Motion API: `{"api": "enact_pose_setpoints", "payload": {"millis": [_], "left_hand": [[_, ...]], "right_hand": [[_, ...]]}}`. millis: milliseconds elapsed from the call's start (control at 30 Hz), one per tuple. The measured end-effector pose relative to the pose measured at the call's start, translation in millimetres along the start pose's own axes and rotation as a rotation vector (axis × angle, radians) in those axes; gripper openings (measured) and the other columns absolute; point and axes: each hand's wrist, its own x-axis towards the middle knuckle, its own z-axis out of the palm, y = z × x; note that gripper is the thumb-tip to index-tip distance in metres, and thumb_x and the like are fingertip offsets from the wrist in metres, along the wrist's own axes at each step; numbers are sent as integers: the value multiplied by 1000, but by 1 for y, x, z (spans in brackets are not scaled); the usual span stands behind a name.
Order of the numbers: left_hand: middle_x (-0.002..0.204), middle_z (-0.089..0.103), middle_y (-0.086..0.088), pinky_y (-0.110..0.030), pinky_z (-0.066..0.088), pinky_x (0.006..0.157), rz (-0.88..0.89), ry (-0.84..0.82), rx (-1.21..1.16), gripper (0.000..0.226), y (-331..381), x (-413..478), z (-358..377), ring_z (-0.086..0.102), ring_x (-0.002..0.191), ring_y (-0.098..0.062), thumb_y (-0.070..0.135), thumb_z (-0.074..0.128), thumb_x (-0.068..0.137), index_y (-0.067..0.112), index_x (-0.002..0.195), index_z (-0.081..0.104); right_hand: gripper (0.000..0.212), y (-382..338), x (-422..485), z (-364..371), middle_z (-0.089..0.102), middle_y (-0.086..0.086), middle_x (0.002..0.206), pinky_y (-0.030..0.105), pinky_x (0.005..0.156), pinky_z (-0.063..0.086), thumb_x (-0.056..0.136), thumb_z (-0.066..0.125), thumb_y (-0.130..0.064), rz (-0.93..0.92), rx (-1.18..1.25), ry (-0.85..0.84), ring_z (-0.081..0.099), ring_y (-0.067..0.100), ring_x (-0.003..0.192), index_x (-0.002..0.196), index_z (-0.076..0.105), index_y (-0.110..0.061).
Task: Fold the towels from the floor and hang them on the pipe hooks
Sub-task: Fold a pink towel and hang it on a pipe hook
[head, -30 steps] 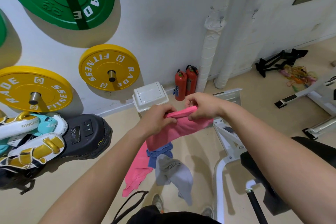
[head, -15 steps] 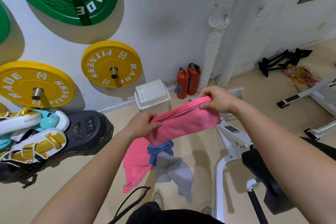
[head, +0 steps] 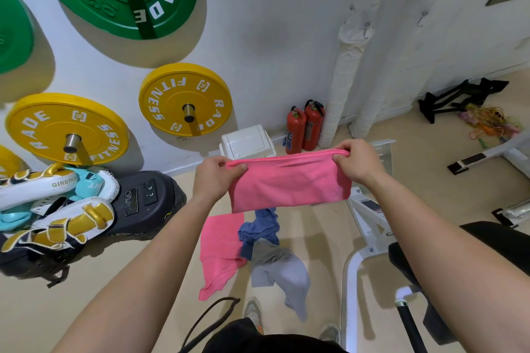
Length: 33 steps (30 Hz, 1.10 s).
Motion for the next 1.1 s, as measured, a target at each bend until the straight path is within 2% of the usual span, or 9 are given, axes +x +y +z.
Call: {"api": "enact_pose_setpoints", "payload": {"millis": [100,233,433,633,700,800,900,1000,1100], "left_hand": [[75,64,4,-30,40,63,-91,67,32,30,13,-9,18,61,77,-21,49,77,77,22,74,64],[70,66,8,-27,40,59,-62,-13,-27,23,40,-27,45,62,71,-14,44,77,77,24,72,68],[62,65,13,-28,46,60,61,-199,-208,11,55,-46,65,55,53,-2,34,77,84,29,77,71],[61,62,15,-27,42,61,147,-268,-175,12,57,-49,57,53,55,-1,18,62,93,20,87,72],[62,61,13,-25,41,59,179,-284,-138,15,59,-49,53,51,51,4,15,59,95,19,86,71],[79,71,3,-12,47,61,182,-363,-243,10,64,-52,45,61,63,8,14,66,93,14,101,72],[89,73,5,-17,54,72,205,-401,-236,26,60,-48,41,67,77,-1,17,81,80,18,105,70],[88,70,5,-22,49,71,238,-295,-128,25,55,-40,40,63,77,-5,11,79,79,21,100,69],[92,72,2,-28,48,75,267,-276,-85,21,51,-34,38,65,88,-16,7,69,82,24,96,70]], "right_hand": [[17,-10,-15,17,74,6,93,28,77,46,85,61,-10,77,68,90,64,25,88,93,75,-14],[5,-29,-39,46,69,-8,75,29,67,53,80,70,-23,86,263,-6,66,15,73,75,69,-25],[11,-37,-50,61,74,-7,81,26,72,52,80,75,-24,10,347,16,66,9,77,89,80,-20],[15,-34,-55,51,68,-4,70,33,65,52,70,75,-8,-57,412,-119,56,7,63,85,75,-9],[25,-37,-59,45,67,-8,68,23,63,50,70,69,5,-106,497,-191,56,1,60,91,76,-6],[49,-41,-61,38,71,-10,80,14,62,48,73,53,21,-81,636,-322,60,-2,64,112,71,-2],[56,-41,-61,35,70,-1,103,20,68,52,78,50,22,-75,622,-405,67,3,82,122,63,-8],[56,-40,-60,34,69,3,121,23,79,52,82,47,19,-176,537,-489,66,5,96,126,63,-12],[40,-31,-50,32,72,-12,100,29,82,55,81,62,3,-258,341,-217,65,-3,86,109,73,-24]]}}
